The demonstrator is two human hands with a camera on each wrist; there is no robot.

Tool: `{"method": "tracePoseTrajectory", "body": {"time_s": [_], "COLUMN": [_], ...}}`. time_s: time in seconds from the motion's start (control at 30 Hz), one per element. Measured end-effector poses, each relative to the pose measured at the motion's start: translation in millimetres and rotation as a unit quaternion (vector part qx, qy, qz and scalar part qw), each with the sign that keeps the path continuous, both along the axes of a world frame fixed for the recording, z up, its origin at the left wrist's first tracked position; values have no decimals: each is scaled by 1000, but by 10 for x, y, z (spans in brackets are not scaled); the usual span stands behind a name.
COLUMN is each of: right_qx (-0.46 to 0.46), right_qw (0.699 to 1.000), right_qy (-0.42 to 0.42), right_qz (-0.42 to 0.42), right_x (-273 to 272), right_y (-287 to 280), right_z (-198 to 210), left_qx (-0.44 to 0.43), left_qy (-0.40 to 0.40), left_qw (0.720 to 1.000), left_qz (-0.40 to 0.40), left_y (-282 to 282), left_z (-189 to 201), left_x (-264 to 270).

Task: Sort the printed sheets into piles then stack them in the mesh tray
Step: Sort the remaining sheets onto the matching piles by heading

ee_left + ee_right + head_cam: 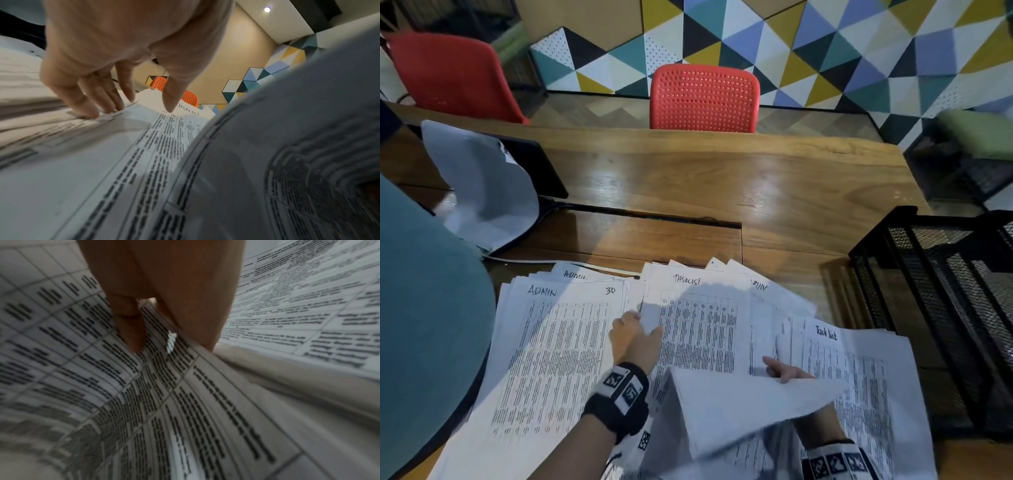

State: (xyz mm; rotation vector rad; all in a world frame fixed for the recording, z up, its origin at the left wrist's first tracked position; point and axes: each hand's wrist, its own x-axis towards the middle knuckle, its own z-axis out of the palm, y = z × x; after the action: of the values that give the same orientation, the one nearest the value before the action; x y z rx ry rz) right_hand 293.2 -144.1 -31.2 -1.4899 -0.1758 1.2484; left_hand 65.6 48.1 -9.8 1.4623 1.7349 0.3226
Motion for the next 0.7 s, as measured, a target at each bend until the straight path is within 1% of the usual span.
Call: {"method": "tracePoseTrajectory", "body": {"time_s": [0.07, 0.13, 0.17, 0.23, 0.3, 0.33, 0.4, 0.43, 0.5, 0.53, 0.63, 0.7], "right_qx": [31, 23, 18, 22, 19, 9, -14, -13, 10, 17, 43, 48], "right_qw": [999, 999, 999, 997, 998, 998, 997, 997, 997, 997, 996, 996], "right_qy": [32, 30, 30, 55, 40, 14, -25, -27, -20, -20, -6, -3], "right_qz": [-14, -29, -36, -45, -53, -55, -65, -72, -76, -73, -73, -73], "right_x": [-23, -73, -94, -119, -132, -122, -131, -124, -103, -108, -131, -135], "right_y": [15, 44, 50, 89, 154, 158, 178, 180, 189, 204, 218, 211], "right_z": [10, 50, 76, 131, 168, 153, 177, 193, 240, 285, 342, 333], "left_qx": [-2, 17, 25, 2, -54, -85, -135, -154, -187, -198, -212, -219], "left_qy": [-23, -64, -88, -153, -241, -284, -364, -396, -421, -421, -404, -395], "left_qw": [1000, 998, 996, 988, 969, 955, 921, 904, 885, 882, 885, 889], "left_qz": [12, 2, -9, -23, -28, -25, -25, -35, -67, -78, -91, -75], "left_y": [-14, -32, -44, -55, -69, -69, -57, -49, -46, -49, -44, -49], "left_z": [-2, -47, -70, -44, 61, 131, 243, 267, 315, 332, 354, 351], "left_x": [4, 4, 2, -1, -21, -36, -91, -132, -194, -210, -220, -208]}}
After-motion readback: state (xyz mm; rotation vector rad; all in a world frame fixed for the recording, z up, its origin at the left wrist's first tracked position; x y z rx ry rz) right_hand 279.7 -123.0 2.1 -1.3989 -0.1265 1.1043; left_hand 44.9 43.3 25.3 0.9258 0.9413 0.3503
